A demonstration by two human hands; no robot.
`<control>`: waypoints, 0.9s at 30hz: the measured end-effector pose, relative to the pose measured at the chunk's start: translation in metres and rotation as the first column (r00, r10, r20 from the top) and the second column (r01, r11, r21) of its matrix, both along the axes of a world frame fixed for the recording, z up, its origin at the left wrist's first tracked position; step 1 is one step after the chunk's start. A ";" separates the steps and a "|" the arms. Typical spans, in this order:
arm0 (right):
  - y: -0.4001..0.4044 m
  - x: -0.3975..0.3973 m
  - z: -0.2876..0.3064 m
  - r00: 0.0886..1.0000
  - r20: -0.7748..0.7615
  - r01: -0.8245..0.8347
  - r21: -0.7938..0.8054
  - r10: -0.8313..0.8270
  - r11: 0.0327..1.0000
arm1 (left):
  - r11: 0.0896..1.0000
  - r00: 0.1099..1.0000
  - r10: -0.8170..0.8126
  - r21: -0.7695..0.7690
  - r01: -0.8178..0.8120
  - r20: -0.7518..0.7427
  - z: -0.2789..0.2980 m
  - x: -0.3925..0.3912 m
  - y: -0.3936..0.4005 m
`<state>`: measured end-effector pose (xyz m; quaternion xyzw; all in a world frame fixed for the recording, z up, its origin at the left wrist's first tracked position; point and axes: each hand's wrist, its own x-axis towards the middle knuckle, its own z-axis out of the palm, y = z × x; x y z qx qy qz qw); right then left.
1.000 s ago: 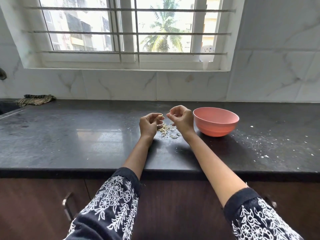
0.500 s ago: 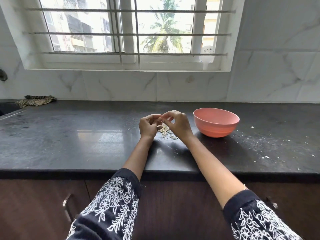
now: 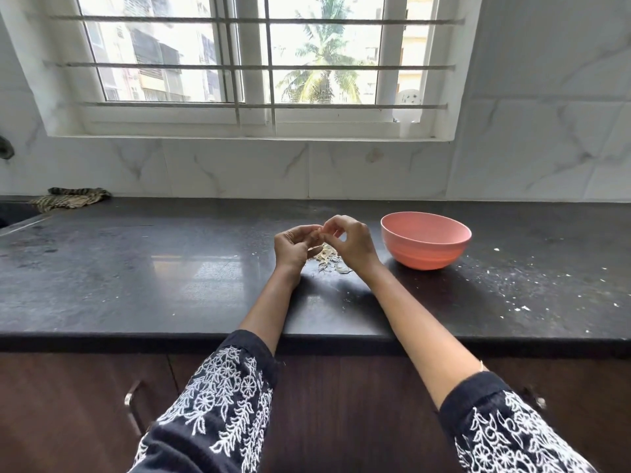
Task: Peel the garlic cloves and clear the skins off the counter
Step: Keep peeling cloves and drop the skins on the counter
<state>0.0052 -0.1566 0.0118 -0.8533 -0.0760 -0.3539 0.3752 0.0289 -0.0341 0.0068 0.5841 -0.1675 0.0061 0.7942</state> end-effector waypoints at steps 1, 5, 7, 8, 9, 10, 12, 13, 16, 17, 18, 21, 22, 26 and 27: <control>0.000 0.000 0.000 1.000 0.004 0.002 -0.005 -0.002 1.000 | 1.000 1.000 -0.002 0.001 0.002 0.000 0.000 0.000 0.000; 0.001 0.000 0.001 1.000 0.016 0.010 -0.008 -0.010 1.000 | 1.000 1.000 0.005 0.008 -0.005 -0.006 0.002 -0.001 0.000; 0.002 0.001 0.001 1.000 0.013 0.005 -0.001 -0.005 1.000 | 1.000 1.000 0.015 0.005 -0.015 -0.008 0.003 -0.001 -0.001; 0.002 0.000 0.000 1.000 0.009 0.000 0.006 0.000 1.000 | 1.000 1.000 0.020 0.002 -0.019 -0.011 0.003 -0.002 -0.001; 0.002 0.000 0.000 1.000 0.008 -0.007 0.010 0.007 1.000 | 1.000 1.000 0.023 -0.003 -0.023 -0.016 0.003 -0.002 -0.001; 0.002 0.000 0.000 1.000 0.006 -0.011 0.012 0.011 1.000 | 1.000 0.999 0.025 -0.005 -0.026 -0.023 0.003 -0.002 -0.002; 0.003 0.000 0.000 1.000 0.005 -0.012 0.014 0.012 1.000 | 0.999 0.999 0.033 -0.013 -0.033 -0.041 0.003 -0.001 -0.001; 0.003 0.000 0.000 1.000 0.007 -0.013 0.016 0.013 1.000 | 0.999 0.998 0.037 -0.021 -0.038 -0.047 0.003 -0.001 -0.001; 0.002 0.001 0.001 1.000 0.021 0.013 0.033 -0.014 0.999 | 0.998 0.997 0.054 -0.038 -0.056 -0.055 0.004 -0.002 -0.001; 0.001 0.002 0.001 0.999 0.039 0.022 0.042 -0.023 0.999 | 0.997 0.997 0.056 -0.042 -0.058 -0.056 0.004 -0.002 -0.001; 0.002 0.001 0.001 0.998 0.053 0.028 0.051 -0.031 0.998 | 0.997 0.997 0.054 -0.044 -0.056 -0.056 0.005 -0.002 -0.001; 0.003 0.001 0.001 1.000 0.028 -0.011 0.050 0.009 0.999 | 0.998 0.998 0.047 -0.032 -0.049 -0.052 0.004 -0.003 -0.002; 0.004 -0.001 0.002 1.000 0.017 -0.021 0.045 0.020 0.999 | 0.999 0.998 0.045 -0.027 -0.047 -0.050 0.004 -0.003 -0.002; 0.005 -0.003 0.005 0.999 0.028 -0.021 0.114 0.018 0.993 | 1.000 0.999 0.026 -0.006 -0.026 -0.032 0.003 -0.003 -0.001; 0.005 -0.003 0.006 0.999 0.027 -0.021 0.142 0.018 0.990 | 1.000 0.999 0.023 -0.006 -0.024 -0.031 0.003 -0.003 -0.001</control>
